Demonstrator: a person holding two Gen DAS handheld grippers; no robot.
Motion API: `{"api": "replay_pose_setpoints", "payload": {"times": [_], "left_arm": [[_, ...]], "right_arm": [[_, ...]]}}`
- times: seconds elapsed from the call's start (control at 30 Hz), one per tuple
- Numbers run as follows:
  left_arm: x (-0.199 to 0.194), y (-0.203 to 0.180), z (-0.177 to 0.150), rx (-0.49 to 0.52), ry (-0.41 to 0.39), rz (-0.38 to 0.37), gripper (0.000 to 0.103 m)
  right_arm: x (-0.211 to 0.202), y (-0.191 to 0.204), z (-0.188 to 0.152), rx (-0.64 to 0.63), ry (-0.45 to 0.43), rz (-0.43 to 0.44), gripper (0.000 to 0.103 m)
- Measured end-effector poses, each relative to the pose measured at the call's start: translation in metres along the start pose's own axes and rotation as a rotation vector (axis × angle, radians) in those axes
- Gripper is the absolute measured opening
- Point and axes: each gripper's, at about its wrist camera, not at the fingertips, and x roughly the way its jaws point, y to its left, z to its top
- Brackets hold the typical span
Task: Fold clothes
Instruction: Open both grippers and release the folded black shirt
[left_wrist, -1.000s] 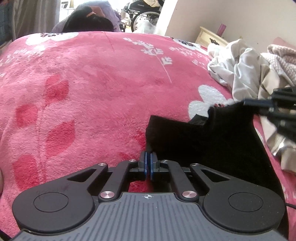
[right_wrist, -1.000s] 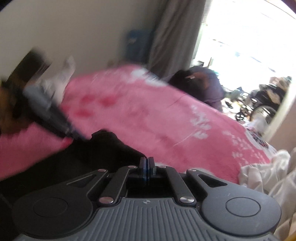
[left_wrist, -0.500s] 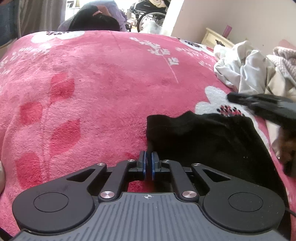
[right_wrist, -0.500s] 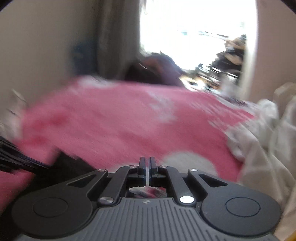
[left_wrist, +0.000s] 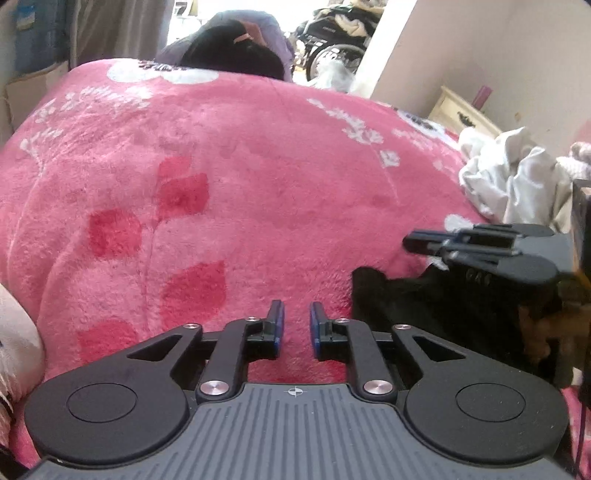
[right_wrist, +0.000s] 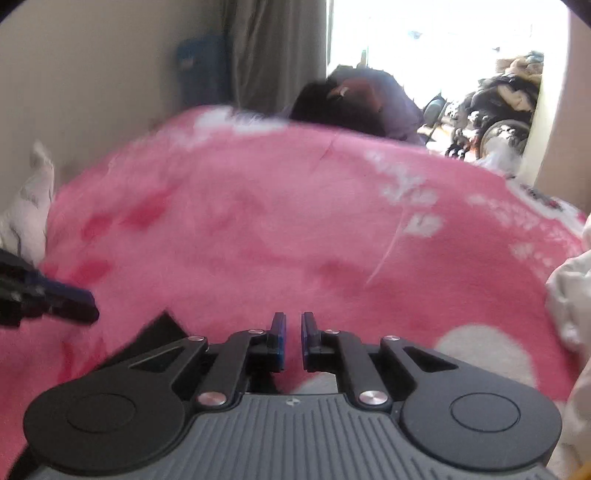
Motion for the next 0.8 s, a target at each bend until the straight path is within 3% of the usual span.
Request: {"api": "replay_pose_setpoints", "payload": {"times": [0.13,0.17,0.23,0.3,0.6,0.67,0.7,0.8], "left_arm": [[-0.003,-0.001,0.003,-0.003,0.002,-0.037,0.020],[-0.002,-0.002,0.003,0.002,0.006,-0.044,0.020],[-0.001,-0.006,0.000,0.023,0.012,-0.054,0.020],[-0.001,-0.013,-0.003,0.054,0.011,-0.052,0.020],[0.009,-0.082,-0.009,0.299,-0.035,-0.048,0.025],[0.017,-0.093,-0.012,0.336,-0.023,-0.035,0.025],[0.023,-0.096,-0.015,0.358,-0.016,-0.017,0.025],[0.041,-0.096,-0.024,0.393,0.012,0.057,0.025]], "right_arm": [[-0.020,0.015,-0.001,-0.036,0.040,0.310,0.011],[-0.015,0.021,-0.003,-0.057,0.073,0.319,0.011],[0.005,0.030,-0.008,-0.088,0.152,0.232,0.008],[0.007,0.021,-0.004,-0.016,0.146,0.159,0.009],[-0.109,-0.062,-0.014,0.068,0.126,0.024,0.016],[-0.100,-0.063,-0.030,0.059,0.212,0.083,0.016],[-0.096,-0.068,-0.037,0.078,0.223,0.073,0.014],[-0.083,-0.092,-0.055,0.188,0.178,-0.051,0.007]]}}
